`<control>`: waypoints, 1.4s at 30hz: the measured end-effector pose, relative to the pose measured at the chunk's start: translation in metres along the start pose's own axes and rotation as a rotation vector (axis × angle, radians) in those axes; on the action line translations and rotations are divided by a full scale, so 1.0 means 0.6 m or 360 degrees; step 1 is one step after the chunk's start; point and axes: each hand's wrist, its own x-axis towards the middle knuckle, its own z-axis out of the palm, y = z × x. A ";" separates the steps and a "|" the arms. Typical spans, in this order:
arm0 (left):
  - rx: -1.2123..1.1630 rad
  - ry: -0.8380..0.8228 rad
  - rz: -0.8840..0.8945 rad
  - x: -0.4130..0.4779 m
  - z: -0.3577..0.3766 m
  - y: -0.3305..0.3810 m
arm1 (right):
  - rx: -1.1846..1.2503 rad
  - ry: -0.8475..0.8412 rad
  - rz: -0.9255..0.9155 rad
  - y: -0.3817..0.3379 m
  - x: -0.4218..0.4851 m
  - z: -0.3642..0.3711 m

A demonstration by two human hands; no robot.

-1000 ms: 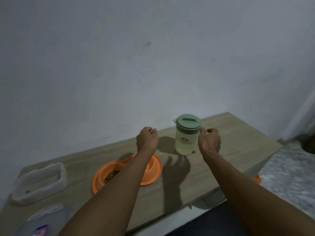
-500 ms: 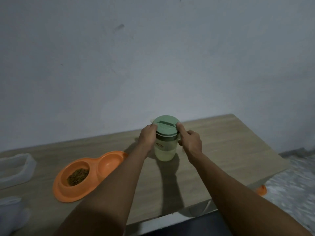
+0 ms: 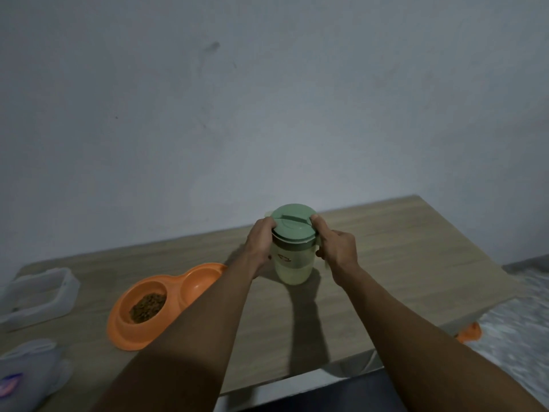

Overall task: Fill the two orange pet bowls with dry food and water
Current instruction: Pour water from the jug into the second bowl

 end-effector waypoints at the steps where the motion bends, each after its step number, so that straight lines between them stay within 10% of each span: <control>1: -0.0019 0.0006 0.0020 -0.005 -0.004 -0.004 | 0.0018 -0.0011 0.0009 0.000 -0.004 0.001; 15: -0.0510 0.0014 0.0142 -0.098 -0.091 -0.061 | 0.0069 -0.0192 -0.0107 -0.059 -0.085 0.042; 23: -0.0048 0.0080 -0.0056 -0.137 -0.105 -0.142 | -0.0434 -0.0358 -0.0333 -0.088 -0.113 0.088; 42: -0.0499 0.0023 -0.0345 -0.141 -0.133 -0.174 | -0.1252 -0.0484 -0.0470 -0.095 -0.137 0.171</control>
